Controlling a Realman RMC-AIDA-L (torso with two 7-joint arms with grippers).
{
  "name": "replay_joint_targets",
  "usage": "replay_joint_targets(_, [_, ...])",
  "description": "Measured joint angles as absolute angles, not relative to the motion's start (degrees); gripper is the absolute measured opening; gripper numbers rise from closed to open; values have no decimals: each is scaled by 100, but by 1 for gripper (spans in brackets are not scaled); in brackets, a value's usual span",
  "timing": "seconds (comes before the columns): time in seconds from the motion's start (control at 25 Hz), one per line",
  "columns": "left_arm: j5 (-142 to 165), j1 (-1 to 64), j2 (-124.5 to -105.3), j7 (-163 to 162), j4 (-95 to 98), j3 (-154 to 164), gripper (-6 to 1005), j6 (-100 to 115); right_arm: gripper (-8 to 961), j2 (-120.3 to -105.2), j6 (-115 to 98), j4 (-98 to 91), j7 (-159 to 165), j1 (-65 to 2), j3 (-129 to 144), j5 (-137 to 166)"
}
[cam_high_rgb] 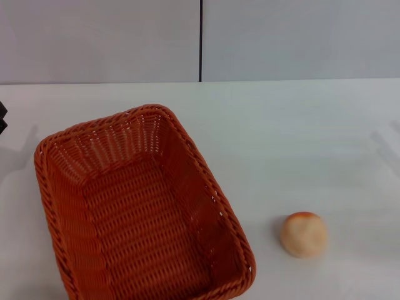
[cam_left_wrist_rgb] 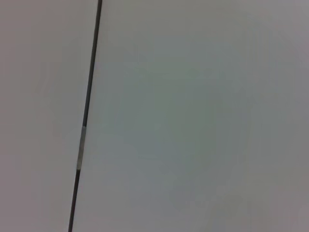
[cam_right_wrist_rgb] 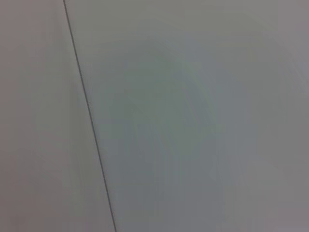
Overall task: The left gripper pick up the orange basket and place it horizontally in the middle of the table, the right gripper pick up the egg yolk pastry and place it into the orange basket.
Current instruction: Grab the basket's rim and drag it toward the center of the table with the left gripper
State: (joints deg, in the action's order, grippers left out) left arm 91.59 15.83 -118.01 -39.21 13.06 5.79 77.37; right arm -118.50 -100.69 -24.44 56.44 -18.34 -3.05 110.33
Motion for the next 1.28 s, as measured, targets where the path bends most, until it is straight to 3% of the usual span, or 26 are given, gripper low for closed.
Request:
replay_joint_targets(0.6, [9209, 1523, -11792, -4262, 1569, 866, 799, 7845, 577, -11864, -9959, -2391, 5638, -1834, -248, 11060])
replay_joint_targets(0.96, [9531, 1405, -11743, -7170, 4637, 2593, 799, 7893, 576, -11874, -10014, -2371, 5654, -1791, -226, 11045])
replay_joint_targets(1.28, [11661, 1851, -11500, -9496, 7451, 3481, 799, 8942, 576, -11871, -10043, -2297, 5631, -1791, -246, 11034])
